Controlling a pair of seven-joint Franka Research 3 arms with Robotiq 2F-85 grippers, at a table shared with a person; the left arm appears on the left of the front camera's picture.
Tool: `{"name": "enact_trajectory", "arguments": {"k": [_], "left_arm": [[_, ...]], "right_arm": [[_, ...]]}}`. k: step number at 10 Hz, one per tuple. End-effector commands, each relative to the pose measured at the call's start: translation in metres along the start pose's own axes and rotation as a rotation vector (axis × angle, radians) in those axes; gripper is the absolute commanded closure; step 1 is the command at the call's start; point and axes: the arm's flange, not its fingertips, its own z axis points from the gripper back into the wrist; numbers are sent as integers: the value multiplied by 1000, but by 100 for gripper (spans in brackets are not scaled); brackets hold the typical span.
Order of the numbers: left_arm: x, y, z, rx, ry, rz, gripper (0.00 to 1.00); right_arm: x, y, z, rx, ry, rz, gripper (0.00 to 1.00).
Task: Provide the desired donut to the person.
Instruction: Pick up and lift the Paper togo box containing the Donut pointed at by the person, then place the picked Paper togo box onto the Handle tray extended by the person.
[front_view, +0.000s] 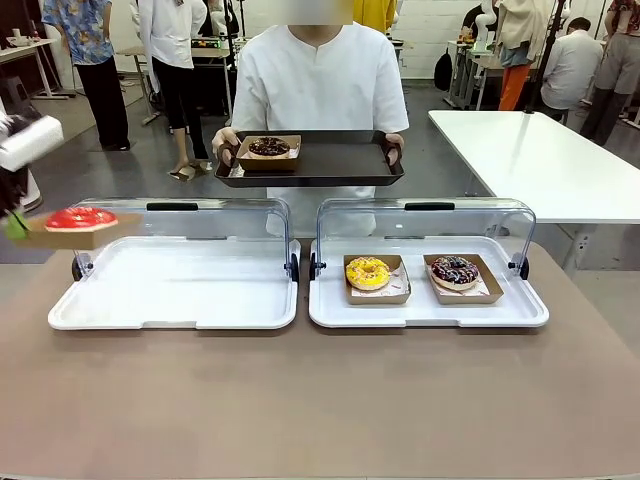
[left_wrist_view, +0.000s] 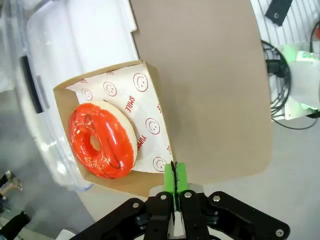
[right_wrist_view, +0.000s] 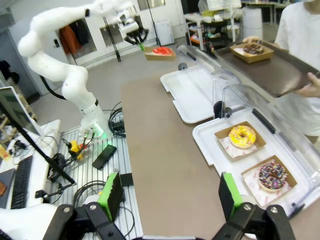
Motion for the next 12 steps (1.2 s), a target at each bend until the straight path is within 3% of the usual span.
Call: {"name": "enact_trajectory", "arguments": {"k": [1,4,5,12], "left_arm": [[7,-1,32,19,33,46,100],[3,8,39,18,20,65,100],[8,-8,51,42,13,42,100],[8,-8,51,42,13,42,100]], "right_arm": [[0,-1,0,8,-11,8,0],[0,-1,0,8,-11,8,0],[0,-1,0,8,-11,8,0],[0,-1,0,8,-11,8,0]]}}
